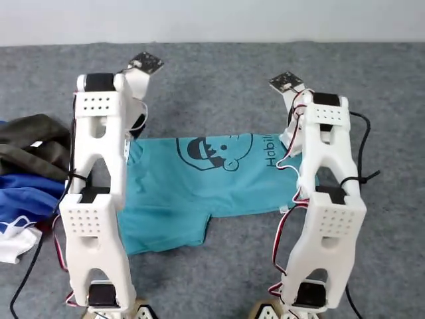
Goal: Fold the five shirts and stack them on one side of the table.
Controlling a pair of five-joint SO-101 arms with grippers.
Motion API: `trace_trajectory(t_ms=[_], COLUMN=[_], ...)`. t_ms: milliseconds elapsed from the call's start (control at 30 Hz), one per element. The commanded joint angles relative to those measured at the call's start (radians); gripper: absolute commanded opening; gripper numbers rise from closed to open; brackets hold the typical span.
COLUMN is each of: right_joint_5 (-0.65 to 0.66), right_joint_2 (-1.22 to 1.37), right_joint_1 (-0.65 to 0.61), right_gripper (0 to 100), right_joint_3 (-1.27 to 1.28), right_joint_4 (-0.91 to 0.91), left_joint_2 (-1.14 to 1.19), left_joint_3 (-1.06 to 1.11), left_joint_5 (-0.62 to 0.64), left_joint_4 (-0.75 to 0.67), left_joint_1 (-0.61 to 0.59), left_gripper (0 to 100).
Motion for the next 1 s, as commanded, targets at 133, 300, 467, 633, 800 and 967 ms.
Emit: trace_trajectory(t_ms=[133,300,467,633,800,967], right_joint_5=[-0.009,-0.009,-0.011,-0.011,-0.08,-0.109], right_joint_2=[-0.16,-0.214,-0.252,-0.259,-0.26,-0.337], right_joint_1=[-0.024,-0.018,-0.016,-0.004,0.041,0.081], right_gripper=[1.0,1.0,1.0,1.0,1.0,1.0], right_joint_3=[-0.029,-0.029,-0.029,-0.029,-0.029,-0.025], right_joint_4=[0.16,0.271,0.381,0.432,0.432,0.433], left_joint_2=[-0.226,-0.448,-0.652,-0.752,-0.681,-0.522], left_joint_3=[0.116,0.415,0.691,0.926,1.055,1.067], left_joint_5=[0.02,0.017,-0.041,-0.121,-0.152,-0.192], left_joint_4=[0.04,0.038,0.038,0.035,-0.023,-0.06], left_joint_1=[0.031,0.052,0.051,0.051,0.051,0.054], left_gripper=[2,2,2,2,2,2])
